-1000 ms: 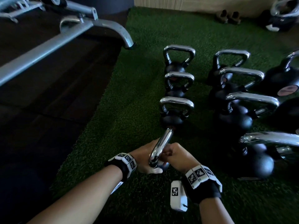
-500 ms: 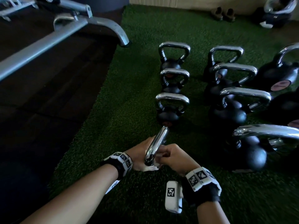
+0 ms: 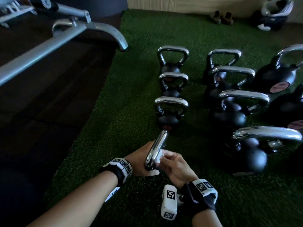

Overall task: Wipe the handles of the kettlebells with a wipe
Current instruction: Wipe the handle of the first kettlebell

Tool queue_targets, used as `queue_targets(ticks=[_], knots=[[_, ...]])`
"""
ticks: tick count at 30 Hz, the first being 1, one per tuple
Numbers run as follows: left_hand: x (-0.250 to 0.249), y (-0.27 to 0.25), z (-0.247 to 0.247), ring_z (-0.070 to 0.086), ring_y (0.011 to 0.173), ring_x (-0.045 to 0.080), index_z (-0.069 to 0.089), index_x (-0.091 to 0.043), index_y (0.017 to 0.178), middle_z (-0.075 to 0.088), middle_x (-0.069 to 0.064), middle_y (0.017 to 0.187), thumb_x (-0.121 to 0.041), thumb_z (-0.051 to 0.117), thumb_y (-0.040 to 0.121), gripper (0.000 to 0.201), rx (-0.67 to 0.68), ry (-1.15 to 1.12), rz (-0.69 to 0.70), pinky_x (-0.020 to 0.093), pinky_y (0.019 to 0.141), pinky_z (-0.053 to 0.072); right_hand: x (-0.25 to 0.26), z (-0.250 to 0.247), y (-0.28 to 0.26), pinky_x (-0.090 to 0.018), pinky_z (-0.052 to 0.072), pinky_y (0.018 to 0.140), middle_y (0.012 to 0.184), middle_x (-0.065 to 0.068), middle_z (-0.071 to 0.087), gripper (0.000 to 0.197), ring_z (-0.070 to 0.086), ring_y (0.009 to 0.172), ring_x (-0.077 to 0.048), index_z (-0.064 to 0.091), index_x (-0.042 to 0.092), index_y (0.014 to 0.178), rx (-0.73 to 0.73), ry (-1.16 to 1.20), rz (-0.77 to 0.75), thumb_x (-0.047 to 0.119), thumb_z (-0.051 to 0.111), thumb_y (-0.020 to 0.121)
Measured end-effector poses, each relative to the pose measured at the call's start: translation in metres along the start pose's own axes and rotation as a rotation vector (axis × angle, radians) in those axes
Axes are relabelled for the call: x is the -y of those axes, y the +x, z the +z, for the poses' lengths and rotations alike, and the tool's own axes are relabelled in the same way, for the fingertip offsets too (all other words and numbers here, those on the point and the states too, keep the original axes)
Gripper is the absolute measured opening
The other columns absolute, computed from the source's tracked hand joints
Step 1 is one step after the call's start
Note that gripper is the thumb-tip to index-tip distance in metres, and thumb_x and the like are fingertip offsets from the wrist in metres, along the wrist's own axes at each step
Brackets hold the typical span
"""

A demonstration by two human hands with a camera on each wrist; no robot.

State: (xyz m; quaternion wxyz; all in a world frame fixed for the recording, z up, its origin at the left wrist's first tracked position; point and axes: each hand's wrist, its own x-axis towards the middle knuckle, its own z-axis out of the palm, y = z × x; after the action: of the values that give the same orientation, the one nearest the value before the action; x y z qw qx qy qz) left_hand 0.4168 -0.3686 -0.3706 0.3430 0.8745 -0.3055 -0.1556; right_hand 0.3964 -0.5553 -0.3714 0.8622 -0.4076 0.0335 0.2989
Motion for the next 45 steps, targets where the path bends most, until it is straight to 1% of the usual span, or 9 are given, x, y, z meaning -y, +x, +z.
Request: queue_targets(ticks=[6,11,18,22,28,34,37,40,45], knots=[[0.006,0.001,0.003,0.038,0.146,0.02,0.017,-0.051,0.147,0.035,-0.006,0.154,-0.016,0.089,0.074,0.108,-0.063,-0.139,-0.027,0.04,0.12,0.037,0.004,0.01,0.012,-0.027,0.063,0.072,0.093,-0.02,0.076,0.019,0.076,0.081,-0.024,0.071,-0.005,0.102,-0.312,0.107,-0.195,-0.006,0.065,0.083],[0.009,-0.002,0.007,0.028,0.151,0.01,0.01,-0.053,0.152,0.012,-0.038,0.153,-0.021,0.089,0.075,0.115,-0.086,-0.109,-0.009,0.029,0.125,0.027,0.008,0.021,0.011,-0.033,0.063,0.074,0.084,-0.012,0.078,0.021,0.077,0.08,-0.026,0.072,0.004,0.094,-0.577,-0.283,-0.275,-0.008,0.08,0.078],[0.007,-0.003,0.008,0.037,0.144,0.021,0.016,-0.03,0.157,0.035,0.002,0.153,-0.023,0.09,0.075,0.111,-0.065,-0.088,-0.086,0.038,0.122,0.033,0.016,0.039,0.028,-0.009,0.05,0.059,0.068,0.009,0.07,0.019,0.066,0.065,-0.002,0.068,0.024,0.071,-0.943,-0.811,-0.333,0.015,0.079,0.083],[0.006,-0.002,0.006,0.04,0.142,0.028,0.027,-0.008,0.156,0.041,0.014,0.15,-0.025,0.091,0.074,0.105,-0.06,-0.098,-0.115,0.042,0.12,0.035,0.019,0.043,0.028,-0.002,0.041,0.05,0.068,0.009,0.066,0.014,0.059,0.061,0.002,0.068,0.018,0.074,-0.963,-0.859,-0.292,0.013,0.074,0.086],[0.007,-0.002,0.003,0.036,0.145,0.025,0.024,-0.01,0.158,0.034,0.005,0.154,-0.022,0.093,0.073,0.11,-0.034,-0.139,-0.113,0.042,0.121,0.033,0.018,0.044,0.026,-0.006,0.044,0.046,0.072,0.008,0.068,0.012,0.063,0.064,-0.001,0.071,0.018,0.078,-0.872,-0.977,-0.216,0.011,0.073,0.088],[0.005,0.005,-0.022,0.035,0.147,0.019,0.021,-0.045,0.151,0.028,0.004,0.162,-0.048,0.06,0.088,0.074,0.217,-0.053,-0.091,0.04,0.118,0.037,0.02,0.033,0.001,-0.029,0.059,0.062,0.07,0.0,0.071,0.012,0.071,0.068,-0.02,0.067,0.017,0.071,-0.765,-1.02,-0.016,0.024,0.069,0.081],[0.01,0.021,-0.044,0.06,0.127,0.02,0.049,-0.035,0.144,0.063,0.003,0.14,0.002,0.055,0.092,0.064,0.238,-0.227,-0.364,0.042,0.109,0.049,0.012,0.037,-0.017,-0.044,0.065,0.064,0.086,-0.006,0.076,0.012,0.076,0.071,-0.023,0.064,0.023,0.091,-0.664,-0.903,-0.005,0.029,0.066,0.081],[0.012,0.04,-0.053,0.065,0.115,0.018,0.055,-0.03,0.139,0.07,-0.001,0.12,0.017,0.054,0.088,0.068,0.123,-0.445,-0.399,0.047,0.107,0.051,0.01,0.05,-0.026,-0.047,0.065,0.066,0.089,-0.006,0.076,0.016,0.076,0.072,-0.019,0.065,0.027,0.102,-0.574,-0.878,-0.024,0.03,0.061,0.087],[0.0,0.067,-0.054,0.07,0.111,0.007,0.065,-0.04,0.132,0.074,-0.006,0.122,-0.019,0.076,0.092,0.046,0.103,-0.446,-0.317,0.026,0.096,0.057,0.015,0.072,-0.039,-0.018,0.055,0.066,0.086,0.007,0.073,0.027,0.068,0.078,-0.006,0.065,0.033,0.102,-0.458,-1.052,-0.054,0.039,0.077,0.079]])
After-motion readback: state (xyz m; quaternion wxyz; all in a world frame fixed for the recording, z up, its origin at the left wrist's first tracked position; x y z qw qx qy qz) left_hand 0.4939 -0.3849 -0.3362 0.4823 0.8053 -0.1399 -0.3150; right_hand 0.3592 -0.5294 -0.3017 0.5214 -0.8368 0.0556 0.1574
